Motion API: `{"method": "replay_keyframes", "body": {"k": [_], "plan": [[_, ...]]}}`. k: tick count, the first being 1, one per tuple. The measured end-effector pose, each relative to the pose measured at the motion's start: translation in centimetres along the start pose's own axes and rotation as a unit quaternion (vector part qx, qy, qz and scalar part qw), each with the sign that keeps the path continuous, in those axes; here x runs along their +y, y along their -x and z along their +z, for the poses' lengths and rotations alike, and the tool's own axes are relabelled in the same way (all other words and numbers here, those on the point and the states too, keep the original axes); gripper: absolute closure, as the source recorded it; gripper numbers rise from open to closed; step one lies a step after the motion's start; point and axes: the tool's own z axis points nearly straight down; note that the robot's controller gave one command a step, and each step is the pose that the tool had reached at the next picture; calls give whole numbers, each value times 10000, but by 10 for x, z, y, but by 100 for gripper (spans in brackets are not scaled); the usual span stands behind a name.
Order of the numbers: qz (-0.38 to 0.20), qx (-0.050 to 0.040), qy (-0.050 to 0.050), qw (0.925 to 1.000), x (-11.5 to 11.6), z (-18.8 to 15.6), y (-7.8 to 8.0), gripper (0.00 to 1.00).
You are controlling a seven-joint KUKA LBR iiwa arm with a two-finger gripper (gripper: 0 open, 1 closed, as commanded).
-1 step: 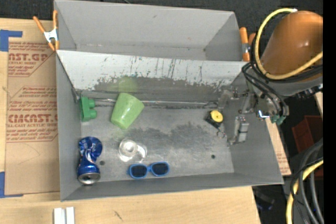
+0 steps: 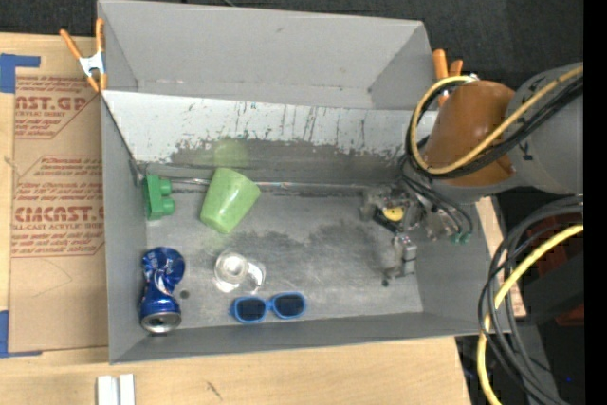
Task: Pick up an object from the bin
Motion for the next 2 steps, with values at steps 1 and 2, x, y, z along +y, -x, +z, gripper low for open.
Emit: {"method": "replay_keyframes", "body": {"k": [1,2], "plan": [[-524,-45,-16,9986,-40,-5,23,0],[-520,-60,-16,9986,-40,-5,24,0]]}}
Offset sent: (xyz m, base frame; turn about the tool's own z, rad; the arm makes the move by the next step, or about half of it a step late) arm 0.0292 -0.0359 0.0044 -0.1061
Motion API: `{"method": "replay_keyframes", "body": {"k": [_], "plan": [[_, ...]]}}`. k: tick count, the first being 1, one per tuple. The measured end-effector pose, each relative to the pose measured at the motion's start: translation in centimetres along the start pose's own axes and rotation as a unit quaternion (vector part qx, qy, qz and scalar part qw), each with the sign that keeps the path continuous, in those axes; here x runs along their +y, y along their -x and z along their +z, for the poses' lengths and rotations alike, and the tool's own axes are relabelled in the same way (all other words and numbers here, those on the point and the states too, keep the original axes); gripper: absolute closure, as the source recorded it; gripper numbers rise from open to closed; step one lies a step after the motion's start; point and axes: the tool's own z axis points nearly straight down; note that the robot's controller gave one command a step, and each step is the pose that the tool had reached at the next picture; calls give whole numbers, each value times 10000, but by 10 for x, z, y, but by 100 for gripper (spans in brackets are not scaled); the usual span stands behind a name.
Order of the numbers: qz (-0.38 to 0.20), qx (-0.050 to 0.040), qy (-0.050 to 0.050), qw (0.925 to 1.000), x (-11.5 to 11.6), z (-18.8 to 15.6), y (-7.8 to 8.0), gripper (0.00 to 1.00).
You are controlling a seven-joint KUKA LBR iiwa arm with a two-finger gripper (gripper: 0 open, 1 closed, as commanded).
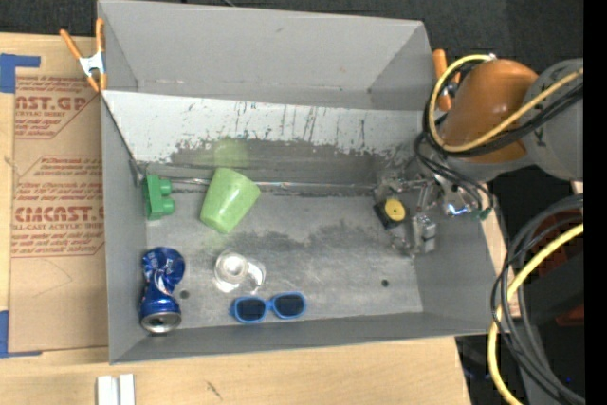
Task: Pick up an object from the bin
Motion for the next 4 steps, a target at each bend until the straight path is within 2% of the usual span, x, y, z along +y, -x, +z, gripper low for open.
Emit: {"method": "replay_keyframes", "body": {"k": [2,3,4], "plan": [[11,-28,-2,10000,1,0,2,0],[11,-33,-1,10000,1,-2,2,100],[13,23,8,10000,1,-19,4,100]]}}
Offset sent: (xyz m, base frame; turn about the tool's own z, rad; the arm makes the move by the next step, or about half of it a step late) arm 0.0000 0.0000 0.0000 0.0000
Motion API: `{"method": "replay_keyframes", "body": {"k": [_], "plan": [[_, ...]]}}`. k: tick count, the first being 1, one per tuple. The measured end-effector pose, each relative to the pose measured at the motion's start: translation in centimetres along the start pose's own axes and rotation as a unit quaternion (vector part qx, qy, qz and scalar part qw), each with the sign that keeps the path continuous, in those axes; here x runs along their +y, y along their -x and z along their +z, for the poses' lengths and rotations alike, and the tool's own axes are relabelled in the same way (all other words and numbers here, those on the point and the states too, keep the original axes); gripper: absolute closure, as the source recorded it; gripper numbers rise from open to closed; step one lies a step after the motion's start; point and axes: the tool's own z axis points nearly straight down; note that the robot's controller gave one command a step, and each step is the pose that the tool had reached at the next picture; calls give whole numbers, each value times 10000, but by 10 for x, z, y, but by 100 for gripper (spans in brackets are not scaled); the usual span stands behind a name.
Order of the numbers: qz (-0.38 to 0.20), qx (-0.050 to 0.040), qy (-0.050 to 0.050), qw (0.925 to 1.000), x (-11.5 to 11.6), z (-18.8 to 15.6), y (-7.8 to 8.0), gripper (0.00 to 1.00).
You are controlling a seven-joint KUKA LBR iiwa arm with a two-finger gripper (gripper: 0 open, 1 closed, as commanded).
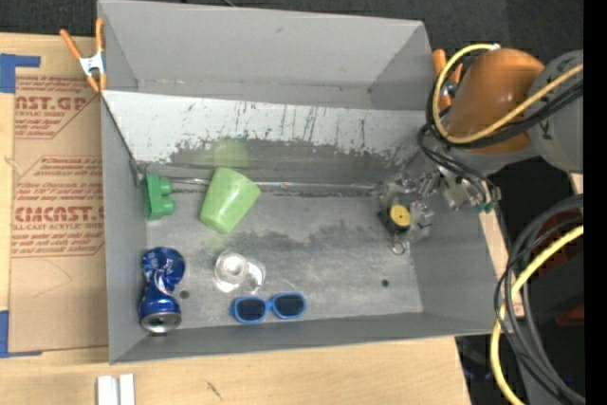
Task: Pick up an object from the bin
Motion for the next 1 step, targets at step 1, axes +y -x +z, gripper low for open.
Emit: {"method": "replay_keyframes", "body": {"k": [1], "plan": [[1,-10,-15,10000,0,-51,2,100]]}}
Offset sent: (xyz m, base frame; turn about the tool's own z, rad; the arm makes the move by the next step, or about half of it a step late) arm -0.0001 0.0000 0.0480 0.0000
